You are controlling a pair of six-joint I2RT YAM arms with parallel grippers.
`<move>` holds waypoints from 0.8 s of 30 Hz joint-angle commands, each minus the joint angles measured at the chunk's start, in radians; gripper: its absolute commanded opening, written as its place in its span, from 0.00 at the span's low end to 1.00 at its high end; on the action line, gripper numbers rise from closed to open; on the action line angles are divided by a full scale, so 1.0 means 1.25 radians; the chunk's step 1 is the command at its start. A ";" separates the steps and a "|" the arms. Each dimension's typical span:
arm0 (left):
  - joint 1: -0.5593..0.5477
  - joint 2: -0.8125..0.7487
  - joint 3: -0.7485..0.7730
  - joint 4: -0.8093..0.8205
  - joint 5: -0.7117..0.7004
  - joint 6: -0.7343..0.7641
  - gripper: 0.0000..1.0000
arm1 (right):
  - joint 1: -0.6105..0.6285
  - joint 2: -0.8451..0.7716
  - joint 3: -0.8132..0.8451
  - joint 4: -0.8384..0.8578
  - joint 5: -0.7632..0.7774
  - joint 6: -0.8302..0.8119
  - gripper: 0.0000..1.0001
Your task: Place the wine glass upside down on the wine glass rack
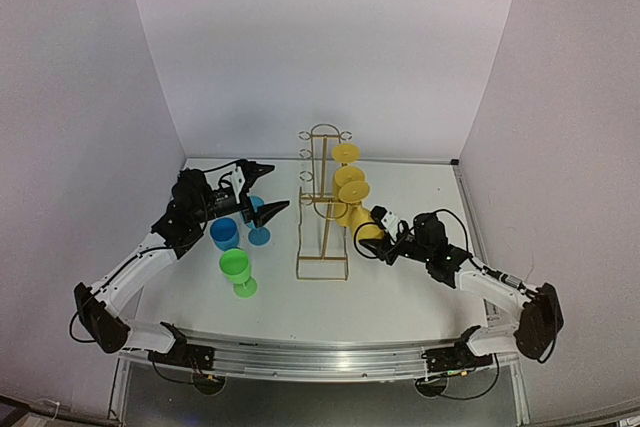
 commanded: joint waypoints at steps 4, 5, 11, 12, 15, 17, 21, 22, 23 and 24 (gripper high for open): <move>0.004 0.003 0.037 0.003 0.013 0.015 0.95 | -0.002 0.043 0.025 0.028 -0.032 -0.013 0.22; 0.003 0.002 0.036 0.001 0.012 0.017 0.95 | -0.002 0.043 0.022 0.029 -0.030 -0.012 0.22; 0.004 0.003 0.035 0.005 0.010 0.019 0.95 | -0.002 0.041 0.008 0.035 -0.025 -0.001 0.30; 0.003 0.003 0.035 0.006 0.011 0.019 0.95 | -0.002 0.040 0.008 0.035 -0.024 0.000 0.33; 0.004 0.005 0.035 0.010 0.010 0.020 0.95 | -0.002 0.039 0.010 0.035 -0.024 0.005 0.46; 0.004 0.004 0.035 0.011 0.011 0.022 0.95 | -0.002 0.040 0.010 0.034 -0.023 0.011 0.54; 0.003 0.003 0.035 0.012 0.011 0.024 0.95 | -0.002 0.043 0.011 0.034 -0.013 0.024 0.63; 0.003 0.003 0.034 0.011 0.011 0.025 0.95 | -0.002 0.044 0.014 0.034 -0.011 0.026 0.64; 0.003 0.002 0.034 0.011 0.011 0.026 0.95 | -0.002 0.045 0.016 0.033 -0.008 0.028 0.64; 0.004 0.002 0.035 0.011 0.010 0.028 0.95 | -0.002 0.046 0.020 0.034 -0.006 0.029 0.65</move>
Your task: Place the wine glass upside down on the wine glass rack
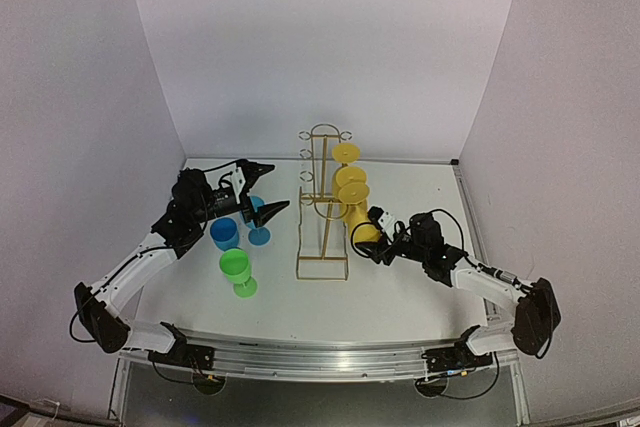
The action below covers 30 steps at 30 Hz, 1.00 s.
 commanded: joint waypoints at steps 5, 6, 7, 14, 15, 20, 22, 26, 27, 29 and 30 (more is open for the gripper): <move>0.004 -0.001 0.035 0.013 0.008 0.020 0.95 | -0.002 0.011 0.030 0.009 0.016 0.016 0.68; 0.004 -0.001 0.035 0.014 0.008 0.021 0.95 | -0.002 0.013 0.032 0.008 0.015 0.015 0.69; 0.003 -0.001 0.035 0.015 0.008 0.022 0.95 | -0.002 0.016 0.036 0.006 0.013 0.013 0.69; 0.005 -0.001 0.035 0.020 0.006 0.031 0.95 | -0.001 0.038 0.057 -0.001 -0.003 -0.004 0.66; 0.005 -0.001 0.035 0.019 0.006 0.033 0.95 | -0.001 0.039 0.059 -0.001 -0.004 -0.006 0.66; 0.005 -0.001 0.036 0.018 0.005 0.037 0.95 | -0.001 0.041 0.060 -0.002 -0.008 -0.009 0.74; 0.006 -0.001 0.035 0.020 0.005 0.037 0.95 | -0.001 0.044 0.061 -0.003 -0.008 -0.003 0.92; 0.007 0.001 0.037 0.022 0.006 0.041 0.95 | 0.000 0.043 0.065 -0.005 -0.006 0.003 0.95; 0.007 0.002 0.038 0.022 0.006 0.042 0.95 | 0.000 0.043 0.067 -0.006 -0.007 0.002 0.96; 0.008 0.002 0.040 0.022 0.007 0.042 0.95 | 0.000 0.040 0.068 -0.008 -0.007 0.003 0.97; 0.008 0.002 0.041 0.021 0.007 0.042 0.95 | 0.000 0.038 0.069 -0.009 -0.006 0.004 0.97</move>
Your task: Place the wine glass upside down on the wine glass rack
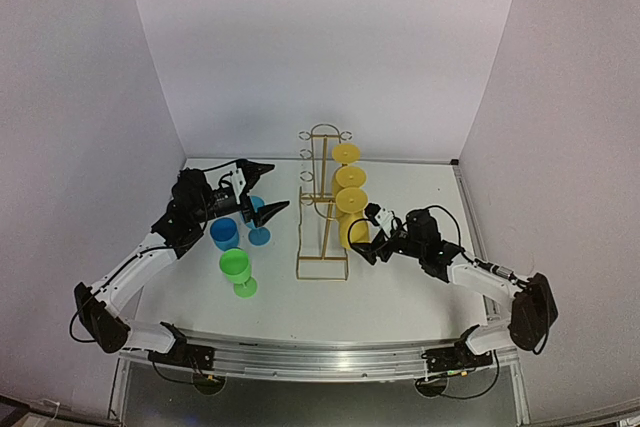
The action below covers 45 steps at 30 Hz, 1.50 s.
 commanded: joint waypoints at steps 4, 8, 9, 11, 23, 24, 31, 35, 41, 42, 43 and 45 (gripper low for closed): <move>0.007 0.000 0.038 0.017 0.000 0.010 0.95 | 0.000 -0.017 0.031 -0.007 -0.007 0.013 0.98; 0.013 -0.007 0.034 -0.008 -0.024 -0.019 0.95 | 0.000 -0.046 0.032 -0.017 -0.005 0.033 0.98; 0.016 -0.011 0.035 -0.024 -0.033 -0.034 0.95 | 0.000 -0.062 0.033 -0.019 -0.004 0.043 0.98; 0.023 -0.023 0.032 -0.056 -0.046 -0.058 0.95 | 0.000 -0.092 0.034 -0.029 -0.002 0.062 0.98; 0.041 -0.127 0.005 -0.366 -0.081 0.001 0.90 | 0.000 -0.184 0.086 -0.219 0.043 0.110 0.98; 0.041 -0.115 0.029 -0.431 -0.095 0.025 0.89 | 0.000 -0.189 0.094 -0.235 0.050 0.117 0.98; 0.082 0.104 0.334 -1.083 -0.155 0.318 0.75 | 0.000 -0.250 0.118 -0.309 0.121 0.166 0.98; 0.115 0.185 0.418 -1.293 -0.171 0.501 0.74 | 0.000 -0.264 0.132 -0.339 0.131 0.223 0.98; 0.117 0.203 0.344 -1.239 -0.237 0.673 0.79 | 0.000 -0.270 0.129 -0.346 0.134 0.251 0.97; 0.117 0.204 0.327 -1.223 -0.239 0.700 0.79 | 0.000 -0.271 0.129 -0.347 0.132 0.253 0.97; 0.116 0.206 0.313 -1.205 -0.243 0.718 0.79 | 0.000 -0.272 0.129 -0.347 0.130 0.254 0.97; 0.114 0.217 0.294 -1.180 -0.256 0.754 0.78 | 0.000 -0.275 0.131 -0.347 0.126 0.256 0.97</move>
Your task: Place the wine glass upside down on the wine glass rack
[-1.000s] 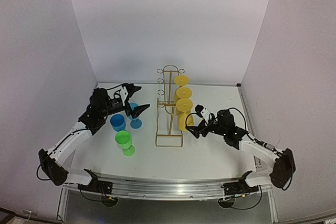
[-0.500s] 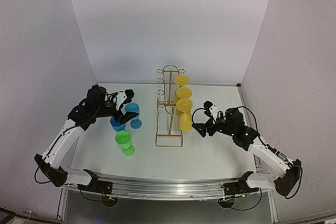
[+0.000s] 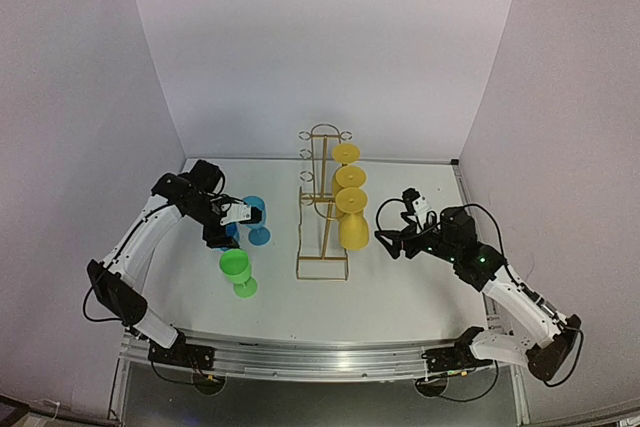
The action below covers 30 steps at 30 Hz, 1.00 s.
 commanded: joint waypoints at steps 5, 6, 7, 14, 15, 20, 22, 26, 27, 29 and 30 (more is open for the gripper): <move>-0.007 0.034 -0.079 -0.036 -0.054 0.217 0.77 | 0.000 -0.017 0.027 -0.010 0.002 0.032 0.97; -0.009 0.036 -0.089 -0.020 -0.054 0.220 0.76 | 0.000 -0.016 0.028 -0.010 0.003 0.032 0.97; -0.015 0.038 -0.100 0.002 -0.054 0.221 0.75 | 0.000 -0.016 0.030 -0.010 0.002 0.034 0.97; -0.036 0.045 -0.159 0.098 -0.040 0.224 0.71 | 0.001 -0.014 0.031 -0.010 -0.006 0.040 0.97; -0.035 0.049 -0.159 0.098 -0.037 0.225 0.69 | 0.000 -0.015 0.031 -0.010 -0.006 0.040 0.97; -0.036 0.060 -0.160 0.093 -0.024 0.238 0.52 | 0.000 -0.017 0.031 -0.010 -0.005 0.043 0.97; -0.035 0.061 -0.165 0.087 -0.019 0.253 0.40 | 0.000 -0.019 0.030 -0.010 -0.002 0.044 0.97; -0.035 0.049 -0.187 0.090 -0.008 0.277 0.19 | 0.000 -0.025 0.030 -0.010 0.001 0.051 0.97; -0.036 0.043 -0.191 0.090 -0.004 0.280 0.14 | 0.000 -0.028 0.031 -0.010 0.003 0.056 0.97; -0.036 0.027 -0.195 0.089 0.005 0.281 0.06 | 0.000 -0.034 0.032 -0.011 0.008 0.067 0.96; -0.036 0.017 -0.198 0.089 0.009 0.281 0.03 | 0.000 -0.039 0.032 -0.011 0.012 0.075 0.96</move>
